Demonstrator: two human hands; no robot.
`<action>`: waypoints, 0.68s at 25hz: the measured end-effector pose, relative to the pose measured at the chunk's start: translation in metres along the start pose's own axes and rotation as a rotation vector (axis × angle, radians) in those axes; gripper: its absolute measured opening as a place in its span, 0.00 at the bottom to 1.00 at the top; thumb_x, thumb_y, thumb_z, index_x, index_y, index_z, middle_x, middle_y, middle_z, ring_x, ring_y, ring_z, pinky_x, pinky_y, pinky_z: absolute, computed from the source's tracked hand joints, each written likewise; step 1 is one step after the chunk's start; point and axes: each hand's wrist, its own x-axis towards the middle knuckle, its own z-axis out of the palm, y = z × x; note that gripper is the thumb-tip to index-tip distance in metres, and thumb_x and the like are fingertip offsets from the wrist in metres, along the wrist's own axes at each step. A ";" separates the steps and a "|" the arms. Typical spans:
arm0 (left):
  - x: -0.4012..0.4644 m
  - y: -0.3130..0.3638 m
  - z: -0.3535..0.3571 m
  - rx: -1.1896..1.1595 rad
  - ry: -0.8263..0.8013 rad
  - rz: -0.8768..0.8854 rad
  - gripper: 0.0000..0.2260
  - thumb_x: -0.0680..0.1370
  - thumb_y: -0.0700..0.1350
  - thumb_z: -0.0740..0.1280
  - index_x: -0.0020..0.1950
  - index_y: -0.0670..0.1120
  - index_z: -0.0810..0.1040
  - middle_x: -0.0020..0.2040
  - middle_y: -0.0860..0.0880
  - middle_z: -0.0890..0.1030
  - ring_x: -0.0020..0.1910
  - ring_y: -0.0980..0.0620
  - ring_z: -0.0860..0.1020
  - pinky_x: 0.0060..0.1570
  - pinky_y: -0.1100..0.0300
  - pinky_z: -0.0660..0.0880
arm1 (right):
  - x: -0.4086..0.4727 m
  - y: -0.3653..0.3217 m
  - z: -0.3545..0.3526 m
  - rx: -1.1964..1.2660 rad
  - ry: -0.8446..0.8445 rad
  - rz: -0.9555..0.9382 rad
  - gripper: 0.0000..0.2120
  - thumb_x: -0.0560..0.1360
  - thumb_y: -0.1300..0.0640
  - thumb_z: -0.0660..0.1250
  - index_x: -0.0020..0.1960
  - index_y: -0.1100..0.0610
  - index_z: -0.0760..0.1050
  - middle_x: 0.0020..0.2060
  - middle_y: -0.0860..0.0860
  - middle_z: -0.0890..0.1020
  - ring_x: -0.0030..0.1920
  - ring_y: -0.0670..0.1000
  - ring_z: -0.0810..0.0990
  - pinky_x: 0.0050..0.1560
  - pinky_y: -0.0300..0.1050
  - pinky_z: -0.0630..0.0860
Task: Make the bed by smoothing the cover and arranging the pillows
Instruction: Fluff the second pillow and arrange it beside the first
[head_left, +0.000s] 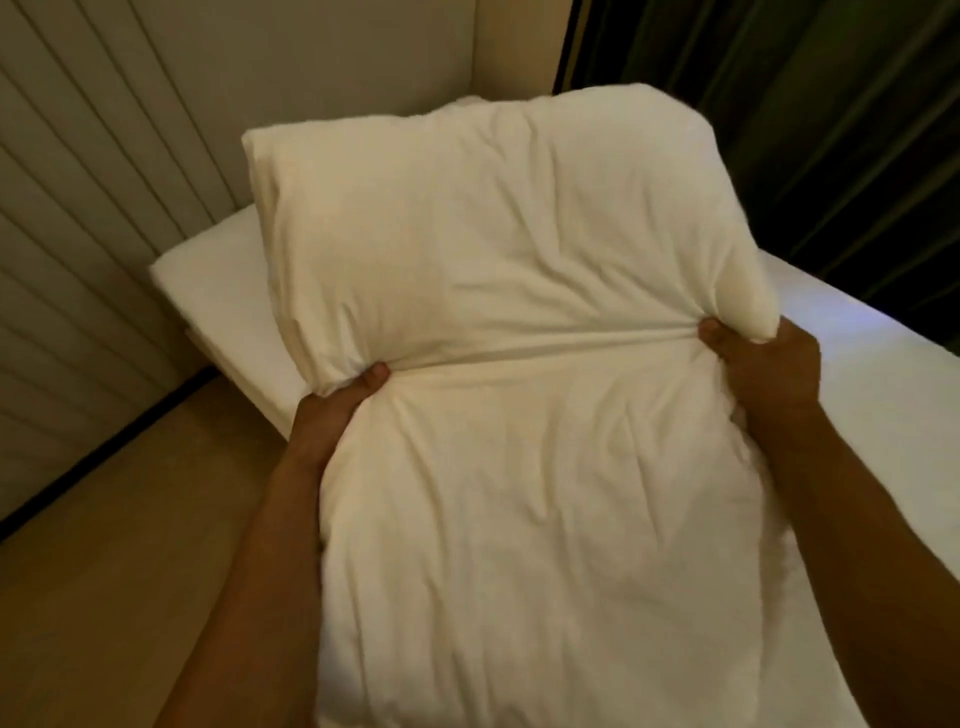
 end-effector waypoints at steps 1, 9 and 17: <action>-0.002 0.003 -0.016 0.029 0.000 0.011 0.54 0.55 0.68 0.81 0.74 0.44 0.70 0.67 0.53 0.74 0.59 0.50 0.77 0.64 0.55 0.72 | -0.018 0.007 0.005 0.021 0.007 0.027 0.25 0.63 0.45 0.80 0.55 0.54 0.83 0.47 0.49 0.86 0.50 0.52 0.85 0.54 0.50 0.81; -0.071 -0.004 -0.151 0.160 0.035 0.085 0.45 0.66 0.63 0.78 0.75 0.42 0.68 0.72 0.44 0.73 0.64 0.46 0.75 0.57 0.55 0.70 | -0.169 0.065 0.060 0.135 -0.011 0.124 0.26 0.58 0.38 0.78 0.51 0.51 0.83 0.44 0.48 0.86 0.48 0.52 0.85 0.54 0.56 0.82; -0.034 0.036 -0.284 0.329 0.079 0.068 0.58 0.50 0.73 0.79 0.72 0.42 0.73 0.70 0.45 0.76 0.64 0.46 0.77 0.65 0.47 0.74 | -0.274 0.046 0.155 0.186 -0.004 0.256 0.25 0.59 0.39 0.79 0.50 0.52 0.83 0.44 0.50 0.86 0.48 0.54 0.84 0.55 0.56 0.81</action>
